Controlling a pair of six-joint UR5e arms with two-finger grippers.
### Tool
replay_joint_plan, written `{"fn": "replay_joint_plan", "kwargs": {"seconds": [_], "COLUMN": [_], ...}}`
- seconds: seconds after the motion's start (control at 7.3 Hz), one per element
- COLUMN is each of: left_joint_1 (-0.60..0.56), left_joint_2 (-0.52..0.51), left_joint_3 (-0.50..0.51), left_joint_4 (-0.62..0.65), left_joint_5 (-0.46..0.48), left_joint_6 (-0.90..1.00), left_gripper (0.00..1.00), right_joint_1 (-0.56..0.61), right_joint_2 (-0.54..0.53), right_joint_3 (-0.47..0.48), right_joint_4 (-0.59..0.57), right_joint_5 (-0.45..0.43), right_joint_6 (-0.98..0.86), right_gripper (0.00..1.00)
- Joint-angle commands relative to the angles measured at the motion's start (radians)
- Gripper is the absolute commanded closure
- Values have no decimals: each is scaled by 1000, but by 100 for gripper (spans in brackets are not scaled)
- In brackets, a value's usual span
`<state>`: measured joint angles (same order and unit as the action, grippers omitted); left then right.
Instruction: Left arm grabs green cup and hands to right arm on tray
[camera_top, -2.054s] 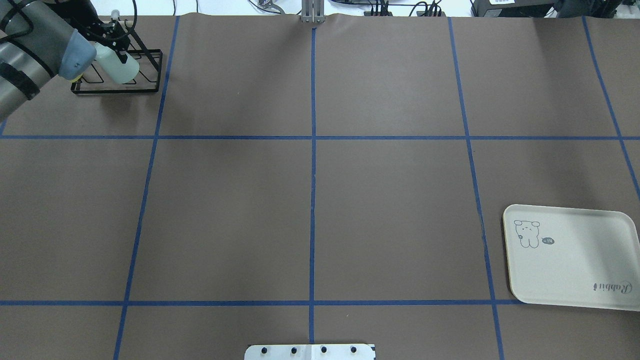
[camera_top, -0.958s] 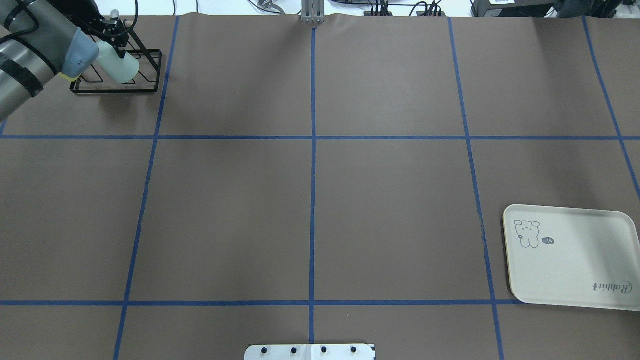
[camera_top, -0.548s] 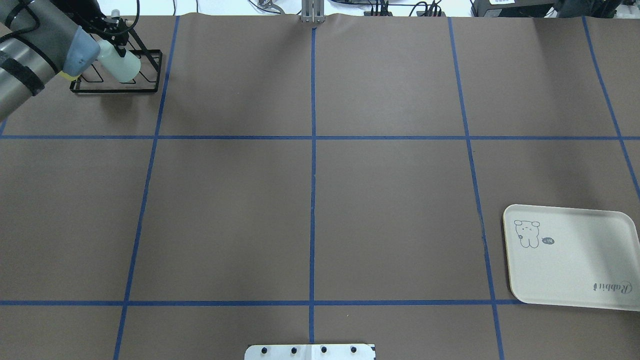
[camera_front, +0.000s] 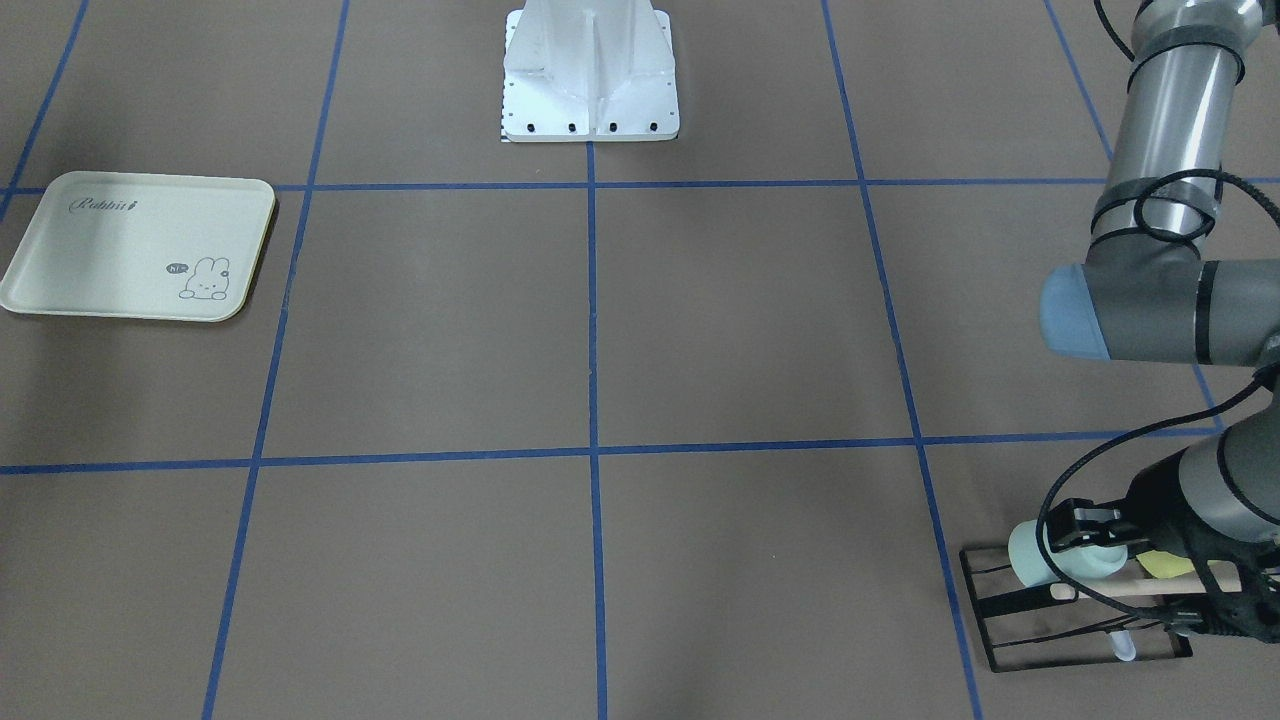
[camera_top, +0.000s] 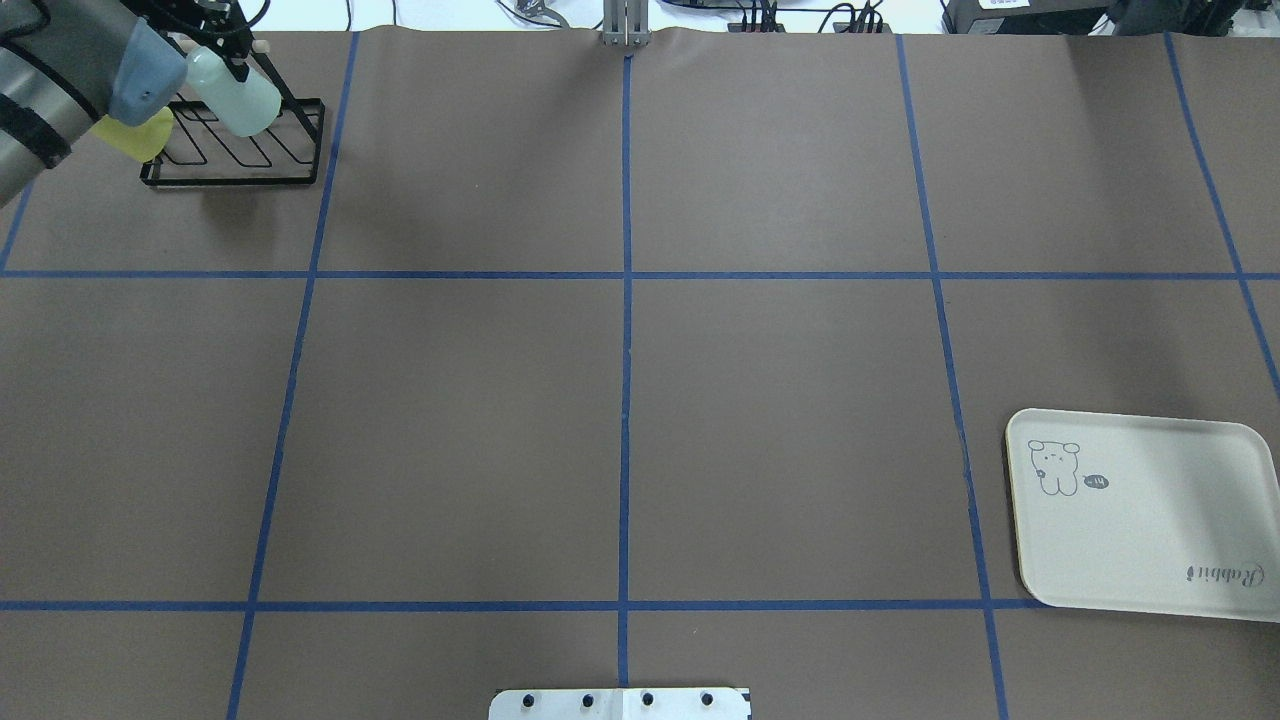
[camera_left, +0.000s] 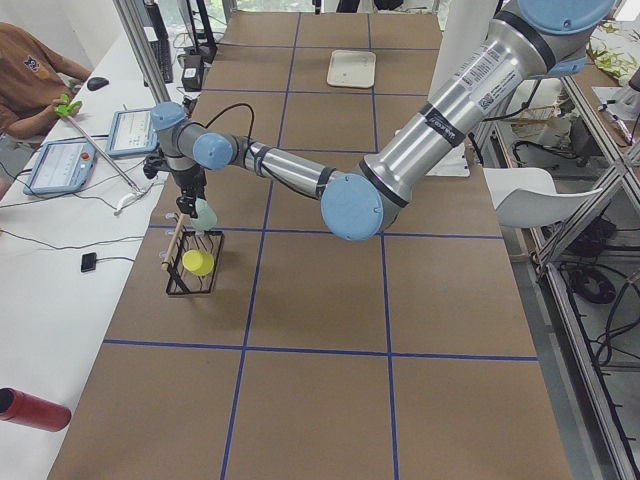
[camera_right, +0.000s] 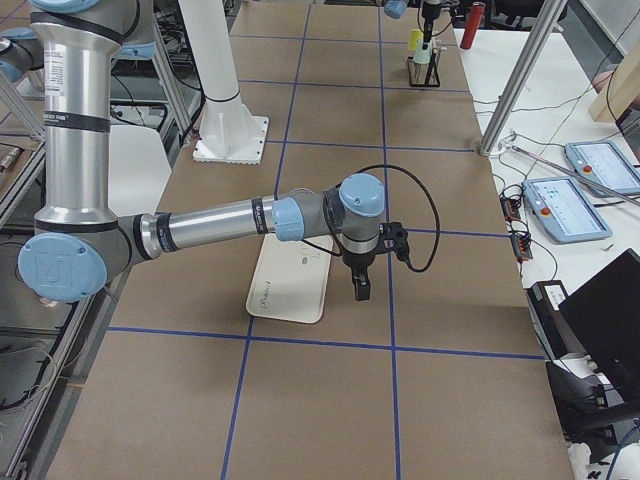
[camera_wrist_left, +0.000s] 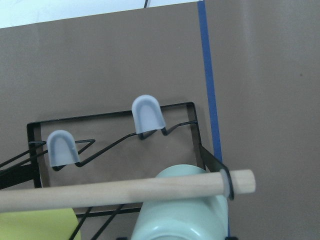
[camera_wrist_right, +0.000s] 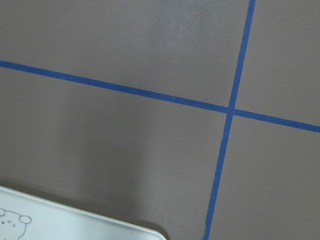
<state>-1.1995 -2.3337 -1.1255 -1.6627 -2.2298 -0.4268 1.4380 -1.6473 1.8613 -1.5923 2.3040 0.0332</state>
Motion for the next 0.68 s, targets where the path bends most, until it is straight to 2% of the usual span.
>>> {"fn": "replay_joint_plan", "kwargs": {"seconds": [0.0, 0.55], "left_joint_1": [-21, -43], "left_joint_2": [5, 47], "left_joint_3": [-60, -227], "left_joint_4": [42, 134], "left_joint_5": [-2, -2], "left_joint_6": [5, 10], "left_gripper": [100, 100], "right_joint_1": [-5, -11], "right_joint_2": [1, 3], "right_joint_3": [-1, -1], "right_joint_4": [0, 0], "right_joint_5": [0, 2], "right_joint_6": [1, 1], "right_gripper": [0, 0]}}
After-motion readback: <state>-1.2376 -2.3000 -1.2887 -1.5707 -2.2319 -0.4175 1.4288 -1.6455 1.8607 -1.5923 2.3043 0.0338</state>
